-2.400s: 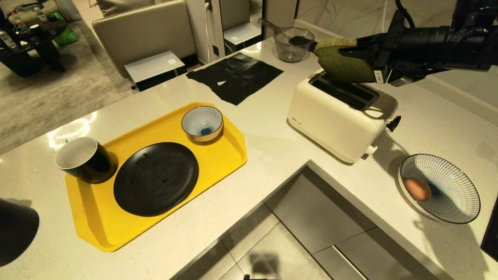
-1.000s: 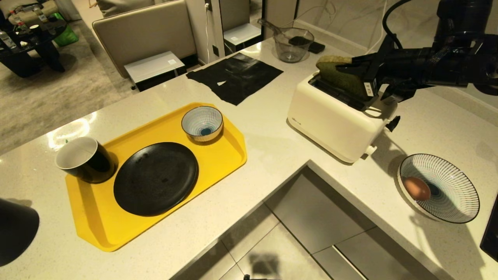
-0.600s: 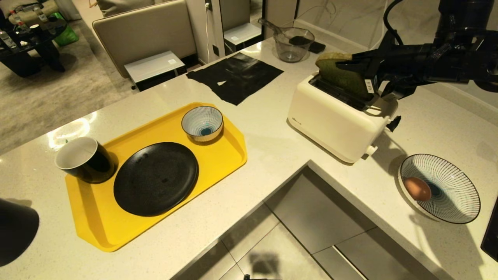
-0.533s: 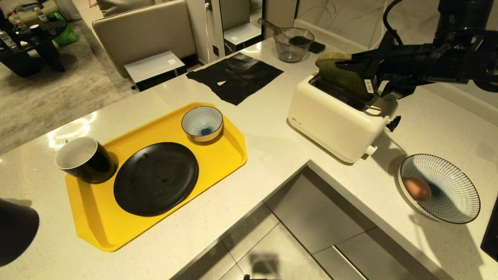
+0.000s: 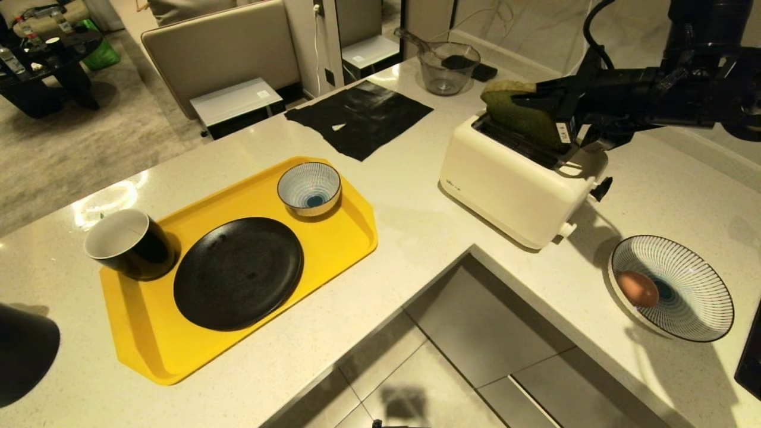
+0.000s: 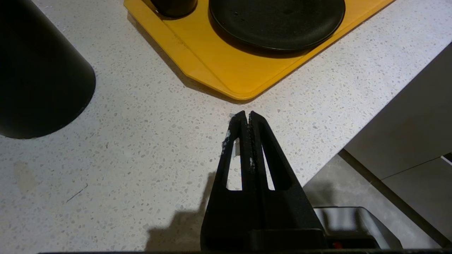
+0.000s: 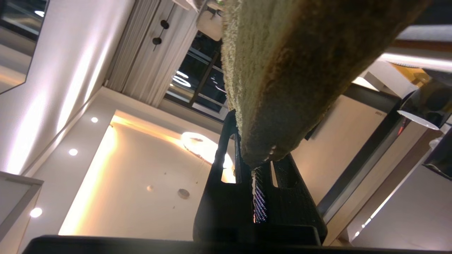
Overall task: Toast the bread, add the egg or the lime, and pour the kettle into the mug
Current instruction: Put the bread slices in the toaster
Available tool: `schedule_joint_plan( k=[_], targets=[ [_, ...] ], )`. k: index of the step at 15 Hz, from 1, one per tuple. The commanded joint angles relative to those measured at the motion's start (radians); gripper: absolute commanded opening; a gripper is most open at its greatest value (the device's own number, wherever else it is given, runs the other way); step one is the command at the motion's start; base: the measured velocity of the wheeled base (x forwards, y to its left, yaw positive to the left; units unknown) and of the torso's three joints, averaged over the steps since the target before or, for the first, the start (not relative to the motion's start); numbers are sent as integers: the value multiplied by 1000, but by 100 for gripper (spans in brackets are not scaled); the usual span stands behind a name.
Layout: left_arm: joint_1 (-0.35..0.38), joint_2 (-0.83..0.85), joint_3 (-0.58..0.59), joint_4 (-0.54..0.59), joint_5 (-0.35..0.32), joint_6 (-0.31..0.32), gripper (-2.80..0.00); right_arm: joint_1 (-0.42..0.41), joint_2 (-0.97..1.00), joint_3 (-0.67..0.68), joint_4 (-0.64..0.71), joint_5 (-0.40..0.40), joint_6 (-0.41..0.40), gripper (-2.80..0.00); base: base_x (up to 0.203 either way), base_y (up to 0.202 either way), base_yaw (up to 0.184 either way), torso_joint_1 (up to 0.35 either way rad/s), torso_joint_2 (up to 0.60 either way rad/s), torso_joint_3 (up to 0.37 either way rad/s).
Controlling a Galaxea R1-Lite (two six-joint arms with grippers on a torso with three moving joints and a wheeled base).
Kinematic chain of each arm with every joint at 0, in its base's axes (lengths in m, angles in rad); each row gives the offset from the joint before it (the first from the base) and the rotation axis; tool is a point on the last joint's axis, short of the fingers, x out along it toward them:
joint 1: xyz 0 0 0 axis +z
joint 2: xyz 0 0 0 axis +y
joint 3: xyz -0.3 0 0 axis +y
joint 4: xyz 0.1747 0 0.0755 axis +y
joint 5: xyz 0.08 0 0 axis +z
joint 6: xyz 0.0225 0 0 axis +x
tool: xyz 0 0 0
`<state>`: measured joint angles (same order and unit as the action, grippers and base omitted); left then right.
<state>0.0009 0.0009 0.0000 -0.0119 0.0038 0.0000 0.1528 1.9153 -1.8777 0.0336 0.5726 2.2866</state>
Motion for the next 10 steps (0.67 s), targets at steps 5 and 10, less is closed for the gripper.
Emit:
schedule_joint_plan(
  k=[5,10],
  targets=[
    [1,1,0,0,1,0,-280,1,-1,-5,0,1,10,-280,0,0,0,0,0,0],
    [1,1,0,0,1,0,-280,1,-2,-5,0,-2,11,-280,0,0,0,0,0,0]
  ],
)
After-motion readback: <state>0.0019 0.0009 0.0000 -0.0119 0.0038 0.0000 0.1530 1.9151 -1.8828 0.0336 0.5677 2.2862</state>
